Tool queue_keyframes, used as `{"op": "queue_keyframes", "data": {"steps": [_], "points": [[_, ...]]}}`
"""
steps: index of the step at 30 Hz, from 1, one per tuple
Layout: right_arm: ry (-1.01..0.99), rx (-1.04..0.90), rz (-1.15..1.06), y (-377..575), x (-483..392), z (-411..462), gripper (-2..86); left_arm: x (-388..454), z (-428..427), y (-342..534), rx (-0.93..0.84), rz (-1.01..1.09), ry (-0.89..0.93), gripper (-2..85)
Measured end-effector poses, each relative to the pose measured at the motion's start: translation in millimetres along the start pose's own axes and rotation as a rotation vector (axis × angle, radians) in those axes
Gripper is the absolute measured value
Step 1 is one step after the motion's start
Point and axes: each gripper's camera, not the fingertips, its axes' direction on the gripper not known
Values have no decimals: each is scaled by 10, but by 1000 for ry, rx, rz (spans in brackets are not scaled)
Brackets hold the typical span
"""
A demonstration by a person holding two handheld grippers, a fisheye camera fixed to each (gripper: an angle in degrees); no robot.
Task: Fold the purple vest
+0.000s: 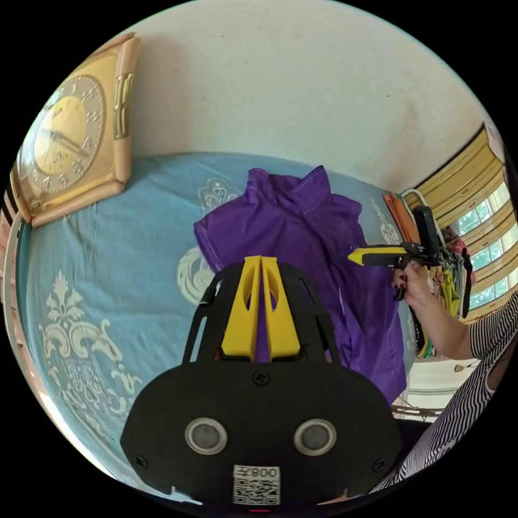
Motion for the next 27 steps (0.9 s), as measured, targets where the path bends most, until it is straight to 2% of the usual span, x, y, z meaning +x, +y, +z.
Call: {"op": "queue_keyframes", "data": {"steps": [2, 3, 6, 10, 13, 16, 20, 22, 23, 25, 27], "points": [[-38, 39, 52, 315, 58, -200, 0, -133, 153, 320, -169, -39, -44, 1], [-42, 45, 68, 399, 74, -238, 0, -165, 179, 386, -197, -55, -70, 1], [-68, 24, 136, 770, 119, -344, 0, -266, 29, 548, -107, -135, -12, 1], [-70, 8, 196, 1133, 66, -361, 0, -177, -94, 435, -11, -73, -1, 1], [-60, -6, 212, 1213, 18, -285, 0, -173, 59, 206, -24, -53, -26, 1], [10, 42, 174, 1093, -51, -323, 0, -232, 353, 82, -146, -40, -138, 1], [203, 83, 200, 782, 79, -357, 0, -168, 202, 190, -40, -61, -142, 1], [172, 75, 222, 689, 195, -302, 0, -94, 210, 274, -37, -33, -121, 1], [184, 14, 252, 647, 288, -182, 1, -47, 278, 326, -68, -10, -124, 0], [109, 42, 277, 678, 371, -197, 1, 13, 399, 404, -143, 18, -185, 0], [94, 34, 300, 725, 376, -236, 1, 97, 309, 514, -88, 33, -198, 0]]}}
